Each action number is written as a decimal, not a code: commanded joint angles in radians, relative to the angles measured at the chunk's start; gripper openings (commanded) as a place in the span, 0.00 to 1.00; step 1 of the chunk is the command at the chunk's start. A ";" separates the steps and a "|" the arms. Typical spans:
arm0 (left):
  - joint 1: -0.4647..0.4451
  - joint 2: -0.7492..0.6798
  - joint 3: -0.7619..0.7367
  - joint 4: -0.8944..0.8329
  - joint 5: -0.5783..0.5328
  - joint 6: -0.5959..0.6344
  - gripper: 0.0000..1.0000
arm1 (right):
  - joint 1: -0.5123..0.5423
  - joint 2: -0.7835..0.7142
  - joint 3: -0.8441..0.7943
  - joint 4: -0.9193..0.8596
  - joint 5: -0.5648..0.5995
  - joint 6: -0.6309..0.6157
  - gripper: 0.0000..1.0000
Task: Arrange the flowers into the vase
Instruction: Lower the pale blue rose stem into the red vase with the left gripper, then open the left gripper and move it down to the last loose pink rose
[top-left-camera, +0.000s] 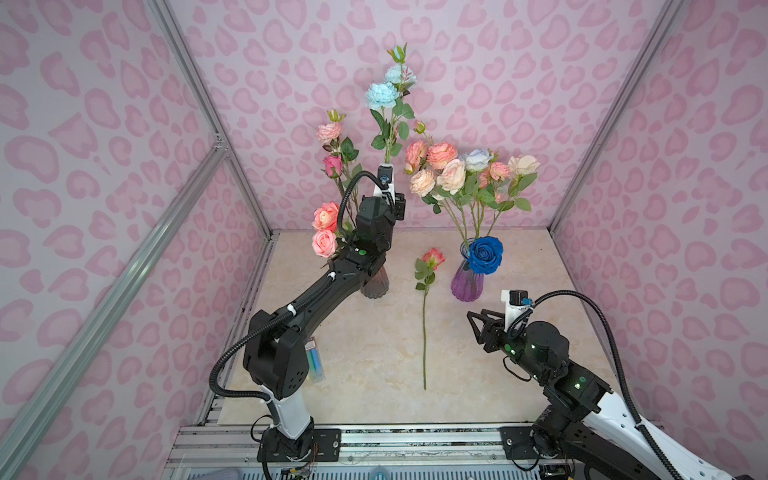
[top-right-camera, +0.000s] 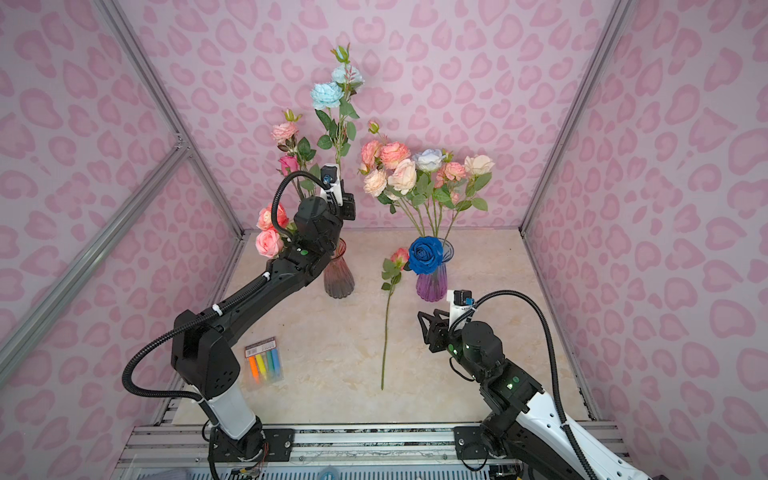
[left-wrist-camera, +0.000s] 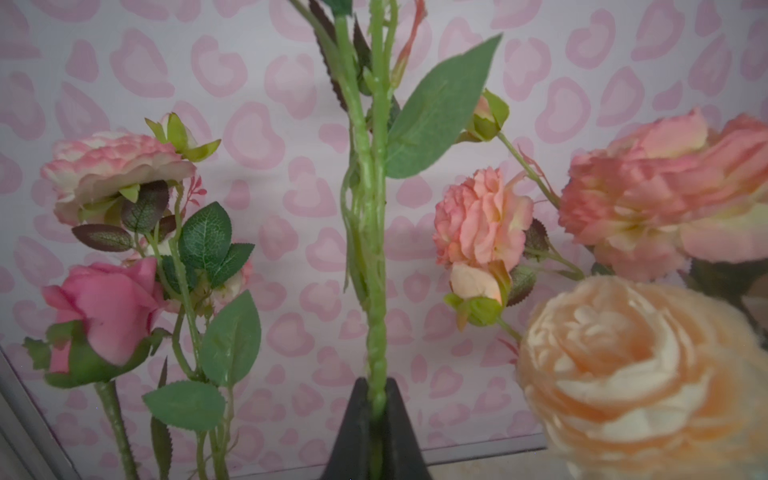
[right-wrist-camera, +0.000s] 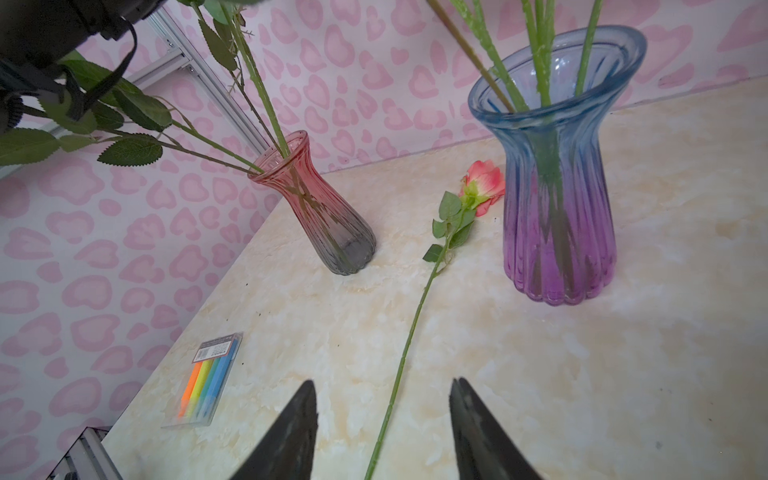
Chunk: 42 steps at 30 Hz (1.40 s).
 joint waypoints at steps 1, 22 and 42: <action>0.001 -0.005 -0.025 0.013 -0.025 -0.029 0.07 | 0.000 -0.001 -0.008 0.036 -0.006 0.010 0.53; -0.007 -0.125 -0.096 -0.083 0.061 -0.120 0.29 | 0.000 -0.017 -0.007 0.036 -0.018 0.028 0.53; -0.360 -0.350 -0.079 -0.437 -0.086 -0.068 0.42 | -0.002 -0.053 0.020 -0.069 0.057 -0.007 0.53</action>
